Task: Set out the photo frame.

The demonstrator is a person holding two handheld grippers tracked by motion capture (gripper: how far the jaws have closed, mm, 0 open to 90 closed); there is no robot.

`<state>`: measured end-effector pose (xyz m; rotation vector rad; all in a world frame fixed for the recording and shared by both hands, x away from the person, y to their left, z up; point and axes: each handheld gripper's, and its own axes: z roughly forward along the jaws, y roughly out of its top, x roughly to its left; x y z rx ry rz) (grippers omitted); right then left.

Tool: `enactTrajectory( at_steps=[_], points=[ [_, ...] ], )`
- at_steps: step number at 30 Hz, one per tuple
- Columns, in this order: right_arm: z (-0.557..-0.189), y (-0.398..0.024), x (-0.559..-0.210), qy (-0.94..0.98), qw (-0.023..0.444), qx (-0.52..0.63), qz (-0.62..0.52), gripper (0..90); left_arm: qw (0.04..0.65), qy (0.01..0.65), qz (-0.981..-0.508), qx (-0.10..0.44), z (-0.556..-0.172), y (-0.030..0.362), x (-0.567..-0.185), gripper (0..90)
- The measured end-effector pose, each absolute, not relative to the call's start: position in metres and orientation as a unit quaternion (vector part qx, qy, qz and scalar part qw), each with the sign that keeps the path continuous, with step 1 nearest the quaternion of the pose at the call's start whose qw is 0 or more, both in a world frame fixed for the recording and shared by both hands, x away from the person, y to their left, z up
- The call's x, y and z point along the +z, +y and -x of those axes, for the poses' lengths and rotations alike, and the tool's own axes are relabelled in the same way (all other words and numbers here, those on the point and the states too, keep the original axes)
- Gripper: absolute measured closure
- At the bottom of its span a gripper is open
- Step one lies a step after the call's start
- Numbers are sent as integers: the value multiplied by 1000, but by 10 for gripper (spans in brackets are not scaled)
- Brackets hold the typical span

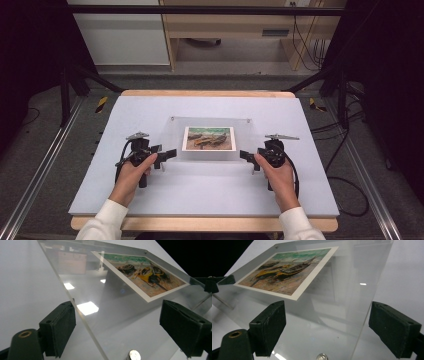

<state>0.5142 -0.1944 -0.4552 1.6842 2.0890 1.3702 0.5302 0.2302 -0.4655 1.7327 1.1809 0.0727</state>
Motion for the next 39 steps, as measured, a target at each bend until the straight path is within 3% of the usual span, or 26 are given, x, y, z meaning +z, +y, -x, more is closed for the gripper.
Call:
enactTrajectory(
  at_steps=[3, 18, 39],
  points=[
    [-514, -194, -456, 691, 45, 457, -558, 150, 499, 489, -715, 30, -531, 229, -466, 129],
    [-514, -194, -457, 682, 44, 460, -567, 195, 502, 496, -708, 26, -532, 234, -466, 207],
    [-501, -195, -450, 700, 73, 458, -544, 236, 503, 491, -709, 47, -516, 239, -458, 327]
  ],
)
